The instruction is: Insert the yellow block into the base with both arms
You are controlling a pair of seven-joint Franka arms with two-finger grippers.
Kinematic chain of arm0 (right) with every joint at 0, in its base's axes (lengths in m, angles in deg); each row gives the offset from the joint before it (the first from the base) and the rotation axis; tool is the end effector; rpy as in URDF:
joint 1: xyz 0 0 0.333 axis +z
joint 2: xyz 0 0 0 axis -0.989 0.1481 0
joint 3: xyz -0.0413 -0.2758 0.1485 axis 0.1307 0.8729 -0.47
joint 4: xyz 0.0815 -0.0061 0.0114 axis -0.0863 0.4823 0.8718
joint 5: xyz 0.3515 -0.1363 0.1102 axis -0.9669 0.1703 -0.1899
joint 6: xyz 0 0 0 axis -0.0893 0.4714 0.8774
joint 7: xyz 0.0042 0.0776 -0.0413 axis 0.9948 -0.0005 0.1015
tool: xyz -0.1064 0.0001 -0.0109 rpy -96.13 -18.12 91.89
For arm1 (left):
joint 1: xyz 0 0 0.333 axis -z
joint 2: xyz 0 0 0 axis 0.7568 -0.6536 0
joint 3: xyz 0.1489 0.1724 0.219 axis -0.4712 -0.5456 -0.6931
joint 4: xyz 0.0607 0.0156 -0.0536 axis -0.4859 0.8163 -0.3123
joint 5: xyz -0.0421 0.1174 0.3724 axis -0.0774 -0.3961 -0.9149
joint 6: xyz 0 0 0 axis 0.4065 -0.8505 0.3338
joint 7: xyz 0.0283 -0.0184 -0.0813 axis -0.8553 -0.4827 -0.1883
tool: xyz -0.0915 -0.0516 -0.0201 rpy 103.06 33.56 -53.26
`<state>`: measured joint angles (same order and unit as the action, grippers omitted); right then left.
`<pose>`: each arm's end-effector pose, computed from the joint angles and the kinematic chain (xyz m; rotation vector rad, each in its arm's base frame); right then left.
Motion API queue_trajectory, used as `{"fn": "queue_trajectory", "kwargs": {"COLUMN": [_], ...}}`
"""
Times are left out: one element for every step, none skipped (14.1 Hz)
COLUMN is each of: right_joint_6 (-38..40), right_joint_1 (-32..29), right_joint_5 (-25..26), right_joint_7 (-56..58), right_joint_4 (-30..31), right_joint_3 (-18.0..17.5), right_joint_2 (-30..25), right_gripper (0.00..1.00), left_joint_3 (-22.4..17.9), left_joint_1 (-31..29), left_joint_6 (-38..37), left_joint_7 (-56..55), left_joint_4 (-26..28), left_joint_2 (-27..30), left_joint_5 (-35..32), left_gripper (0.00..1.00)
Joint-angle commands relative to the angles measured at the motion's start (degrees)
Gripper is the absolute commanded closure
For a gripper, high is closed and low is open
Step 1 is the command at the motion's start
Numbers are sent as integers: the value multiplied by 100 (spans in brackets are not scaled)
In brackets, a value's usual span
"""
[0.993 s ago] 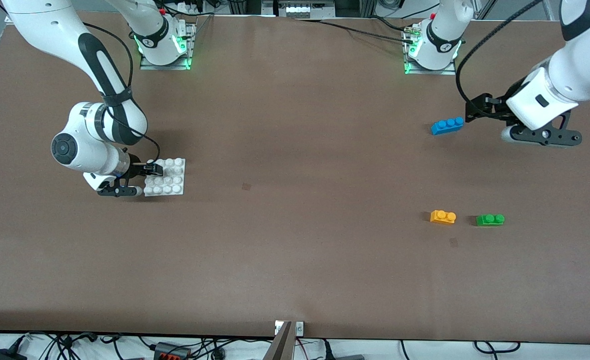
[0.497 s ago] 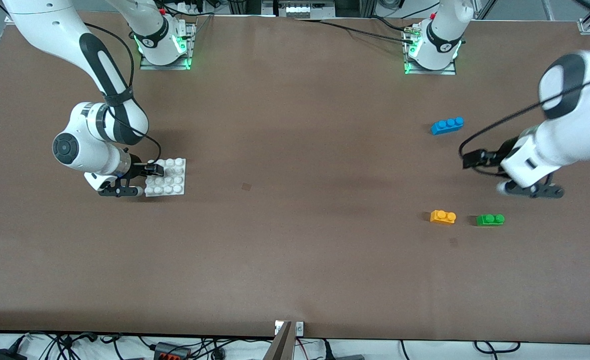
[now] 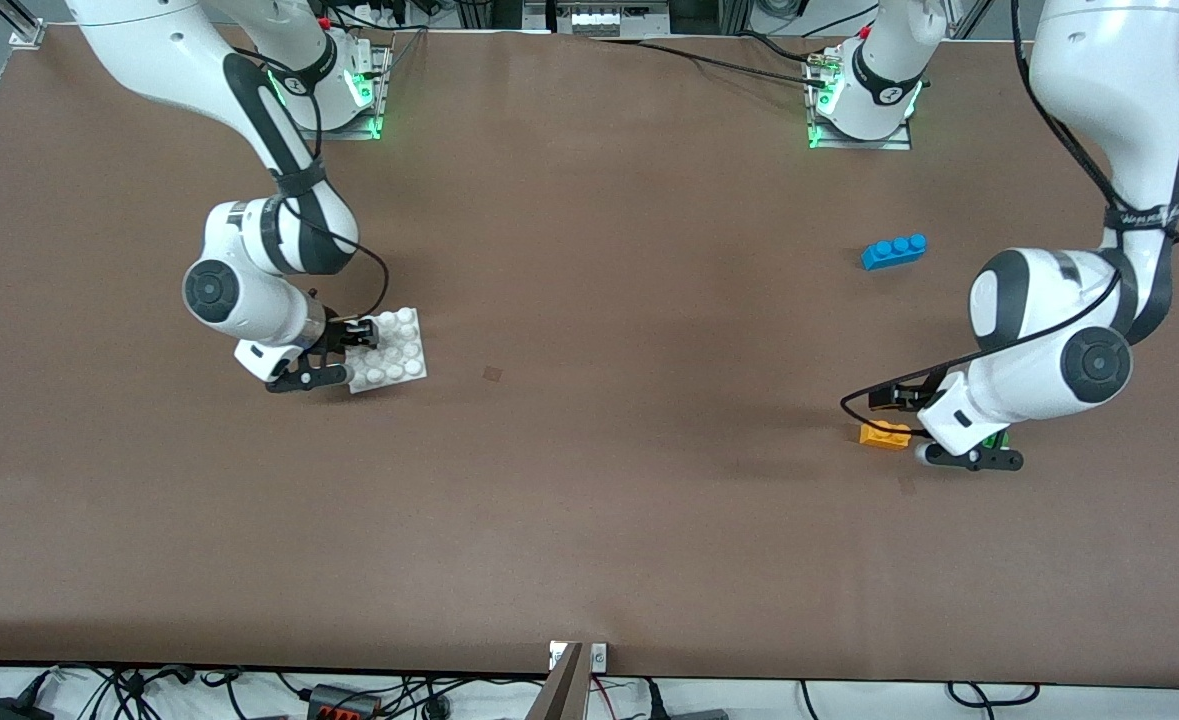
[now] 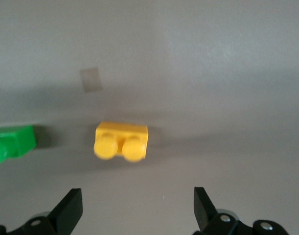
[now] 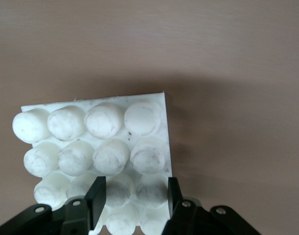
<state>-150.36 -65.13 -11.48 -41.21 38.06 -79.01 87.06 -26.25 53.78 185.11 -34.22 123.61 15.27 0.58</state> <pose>0.5440 0.1398 0.1908 -3.0205 -0.2608 0.2092 0.6631 -0.0520 0.2813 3.0610 -0.0688 -0.1726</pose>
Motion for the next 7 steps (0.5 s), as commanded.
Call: {"fn": "queue_trajectory", "kwargs": {"right_joint_6": [-523, -489, -489, -480, -480, -489, -489], "right_joint_1": [630, 841, 1000, 1106, 1298, 1526, 1694], "right_joint_5": [-431, -441, -450, -450, -450, -450, -450], "right_joint_7": [-406, -539, -740, -1099, -1424, -1715, -1909], "right_joint_4": [-413, -580, -686, -791, -897, -1063, -1204], "right_joint_3": [-13, -13, -13, -13, -13, -13, -13], "right_joint_2": [882, 988, 1041, 1076, 1138, 1260, 1401], "right_gripper": [44, 44, 44, 44, 44, 44, 44], "left_joint_3": [-30, -39, -39, -39, -48, -48, -48], "left_joint_1": [-2, -11, -37, -46, -46, -46, -46], "left_joint_6": [178, 214, 310, 476, 661, 767, 846], "left_joint_7": [308, 353, 423, 606, 808, 906, 994], "left_joint_4": [-335, -335, -308, -247, -142, -80, -1], "left_joint_2": [-298, -341, -429, -456, -456, -465, -465], "left_joint_5": [55, 55, 47, 46, 46, 46, 46], "left_gripper": [0, 0, 0, 0, 0, 0, 0]}}
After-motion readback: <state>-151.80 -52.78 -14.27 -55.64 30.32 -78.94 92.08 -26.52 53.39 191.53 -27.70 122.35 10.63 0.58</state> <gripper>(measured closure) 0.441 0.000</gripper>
